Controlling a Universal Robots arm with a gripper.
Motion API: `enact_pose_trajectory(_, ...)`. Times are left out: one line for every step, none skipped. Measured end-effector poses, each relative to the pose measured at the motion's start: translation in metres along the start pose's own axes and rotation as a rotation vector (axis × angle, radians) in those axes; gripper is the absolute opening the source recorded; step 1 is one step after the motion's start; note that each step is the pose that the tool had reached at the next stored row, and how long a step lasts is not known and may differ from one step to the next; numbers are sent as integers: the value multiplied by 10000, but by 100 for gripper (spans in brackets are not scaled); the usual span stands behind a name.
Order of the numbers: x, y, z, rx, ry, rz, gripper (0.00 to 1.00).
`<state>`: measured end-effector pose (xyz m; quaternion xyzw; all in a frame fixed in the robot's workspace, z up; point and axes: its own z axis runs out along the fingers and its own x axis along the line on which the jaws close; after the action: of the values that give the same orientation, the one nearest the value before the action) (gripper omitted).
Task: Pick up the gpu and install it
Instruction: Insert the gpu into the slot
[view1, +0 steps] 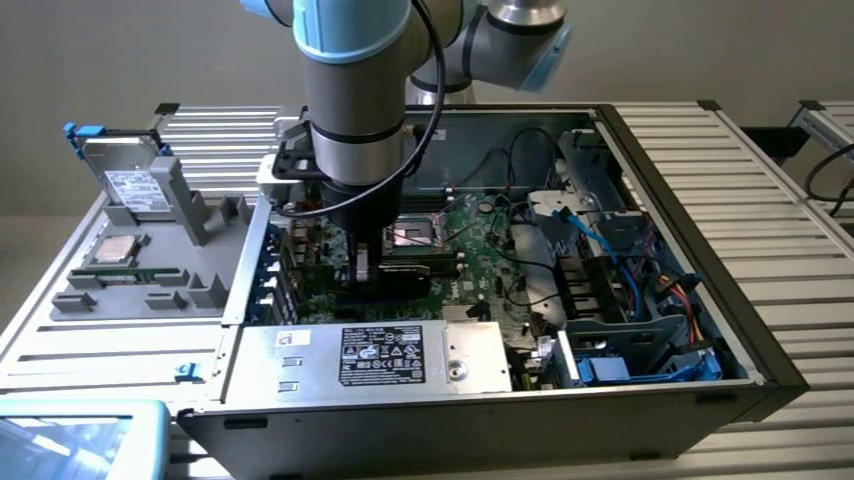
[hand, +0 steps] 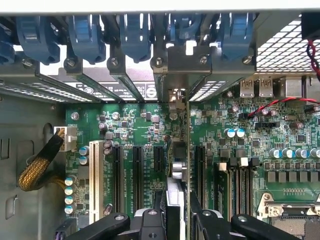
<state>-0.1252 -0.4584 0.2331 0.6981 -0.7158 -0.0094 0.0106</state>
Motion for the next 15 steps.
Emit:
enact_pose_trajectory(-1,0,1,0,1,1,28)
enact_pose_trajectory(-1,1,4,2,1,2,28)
enact_pose_trajectory(0,0,6,1,3,1,28)
enact_pose_trajectory(-1,-1,7,1,3,2,28)
enact_pose_trajectory(-1,-1,11,2,2,2,28)
enact_pose_trajectory(-1,-2,16,2,3,2,28)
enact_pose_trajectory(-1,-2,19,3,4,2,28)
enact_pose_trajectory(-2,-1,22,6,2,0,28)
enact_pose_trajectory(-1,6,24,11,0,-8,28)
enact_pose_trajectory(1,8,26,16,2,-34,28)
enact_pose_trajectory(3,17,28,17,0,-52,28)
enact_pose_trajectory(6,20,28,24,2,-73,28)
enact_pose_trajectory(7,21,27,22,5,-84,28)
enact_pose_trajectory(8,22,25,19,8,-85,28)
enact_pose_trajectory(8,27,25,18,9,-73,28)
